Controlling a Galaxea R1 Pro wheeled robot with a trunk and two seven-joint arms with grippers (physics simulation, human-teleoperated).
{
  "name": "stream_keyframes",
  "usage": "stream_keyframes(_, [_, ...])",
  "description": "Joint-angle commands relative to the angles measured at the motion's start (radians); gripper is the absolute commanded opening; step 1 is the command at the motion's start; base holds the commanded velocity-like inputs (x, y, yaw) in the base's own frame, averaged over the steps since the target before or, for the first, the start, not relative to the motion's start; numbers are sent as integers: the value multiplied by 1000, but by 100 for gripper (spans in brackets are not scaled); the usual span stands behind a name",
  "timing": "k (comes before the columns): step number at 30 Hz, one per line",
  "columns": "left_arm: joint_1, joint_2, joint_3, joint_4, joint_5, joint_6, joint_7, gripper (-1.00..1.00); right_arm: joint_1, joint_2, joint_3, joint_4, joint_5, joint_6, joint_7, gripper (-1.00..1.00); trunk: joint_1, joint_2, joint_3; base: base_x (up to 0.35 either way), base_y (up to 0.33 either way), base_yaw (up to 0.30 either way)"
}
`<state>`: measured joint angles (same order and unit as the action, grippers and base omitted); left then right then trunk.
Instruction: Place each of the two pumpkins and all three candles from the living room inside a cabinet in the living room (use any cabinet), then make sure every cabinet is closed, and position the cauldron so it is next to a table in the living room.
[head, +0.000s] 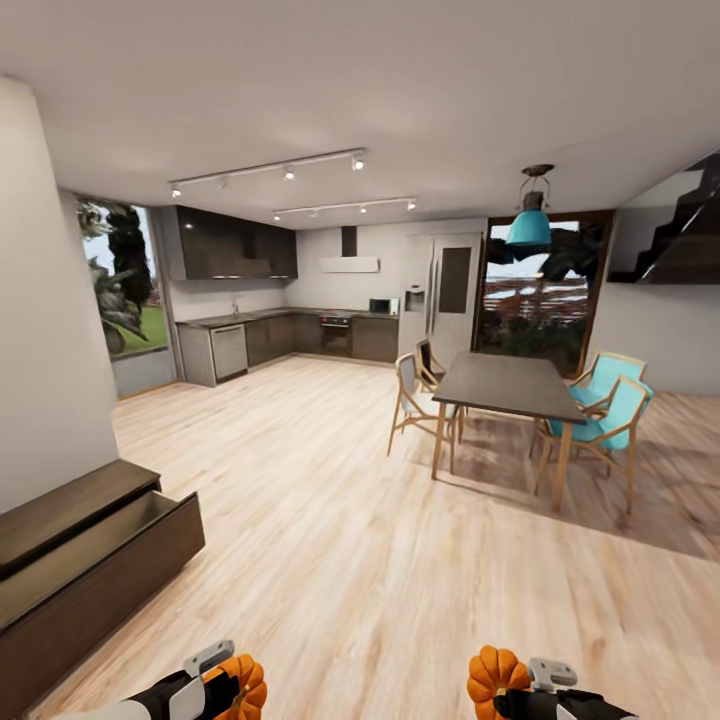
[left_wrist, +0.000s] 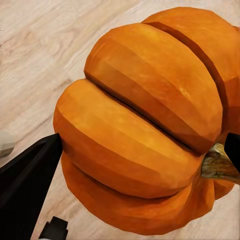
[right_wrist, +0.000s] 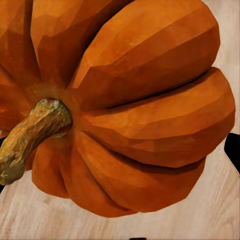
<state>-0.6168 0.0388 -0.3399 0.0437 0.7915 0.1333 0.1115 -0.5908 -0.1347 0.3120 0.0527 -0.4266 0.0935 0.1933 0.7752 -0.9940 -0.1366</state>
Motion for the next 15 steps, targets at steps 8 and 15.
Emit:
stream_keyframes(8, [-1,-3,-8,1,6,3,4,-100,-1,0,6,1,-12,2,6,-100,1,-1,-1,295,-219,282])
stream_keyframes(15, [-1,-4,-8,1,7,3,4,-100,-1,0,6,1,-12,2,6,-100,1,-1,-1,295,-219,282])
